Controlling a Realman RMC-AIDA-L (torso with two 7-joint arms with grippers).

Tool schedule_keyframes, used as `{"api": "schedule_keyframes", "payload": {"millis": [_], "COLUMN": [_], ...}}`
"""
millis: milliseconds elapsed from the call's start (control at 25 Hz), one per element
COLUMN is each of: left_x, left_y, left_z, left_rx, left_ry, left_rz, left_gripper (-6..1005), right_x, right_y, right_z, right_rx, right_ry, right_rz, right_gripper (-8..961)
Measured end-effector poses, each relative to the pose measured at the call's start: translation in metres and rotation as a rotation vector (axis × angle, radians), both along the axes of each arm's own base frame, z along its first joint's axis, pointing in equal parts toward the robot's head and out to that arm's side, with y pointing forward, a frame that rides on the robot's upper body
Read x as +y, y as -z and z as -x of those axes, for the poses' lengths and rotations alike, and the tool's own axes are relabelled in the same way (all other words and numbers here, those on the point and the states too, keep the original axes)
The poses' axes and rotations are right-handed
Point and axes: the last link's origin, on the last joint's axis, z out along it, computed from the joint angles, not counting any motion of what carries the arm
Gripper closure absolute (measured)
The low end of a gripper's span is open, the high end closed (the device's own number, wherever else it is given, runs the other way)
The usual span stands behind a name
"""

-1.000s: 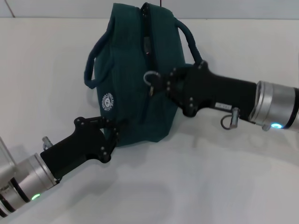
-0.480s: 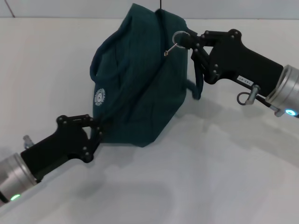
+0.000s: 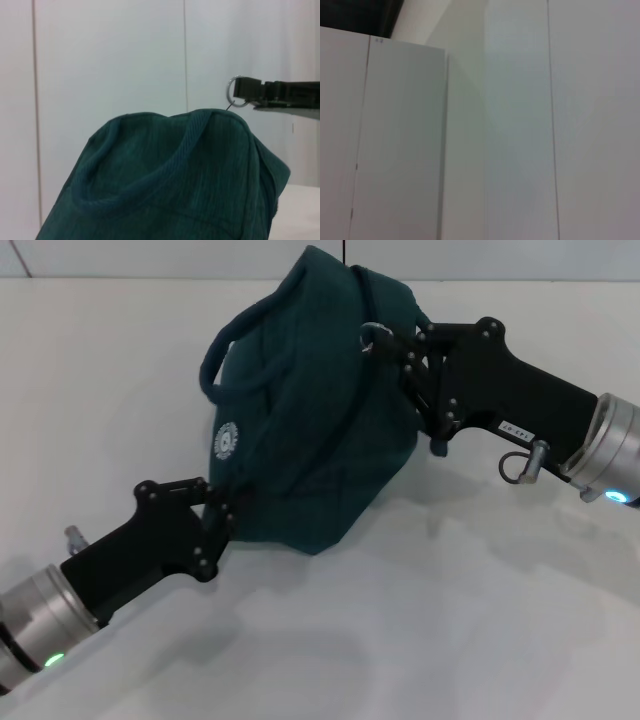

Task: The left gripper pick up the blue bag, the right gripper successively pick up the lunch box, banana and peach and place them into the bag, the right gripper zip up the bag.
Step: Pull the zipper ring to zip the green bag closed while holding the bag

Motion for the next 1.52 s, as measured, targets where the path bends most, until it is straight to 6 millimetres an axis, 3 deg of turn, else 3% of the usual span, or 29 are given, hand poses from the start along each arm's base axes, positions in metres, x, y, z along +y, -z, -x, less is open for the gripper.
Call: {"api": "schedule_keyframes", "payload": {"millis": [280, 520, 720, 1160, 1520], "left_x": [-0.004, 0.0, 0.014, 0.027, 0.027], "left_y": [0.0, -0.001, 0.007, 0.007, 0.006], "left_z": [-0.014, -0.032, -0.047, -0.054, -0.054], "left_rx": [-0.078, -0.181, -0.225, -0.256, -0.24], "left_ry": [0.056, 0.091, 0.096, 0.078, 0.087], "left_rz": [0.005, 0.0, 0.071, 0.101, 0.098], "left_gripper": [891, 718, 478, 245, 622], "right_x": [-0.001, -0.001, -0.001, -0.004, -0.006], "right_y": [0.001, 0.001, 0.001, -0.002, -0.005], "right_z": [0.0, 0.001, 0.002, 0.0, 0.001], "right_rx": [0.001, 0.0, 0.001, 0.016, 0.029], "right_ry": [-0.002, -0.007, -0.012, -0.022, -0.037], "right_rz": [0.004, 0.001, 0.001, -0.003, -0.022], "right_gripper": [935, 935, 935, 935, 934]}}
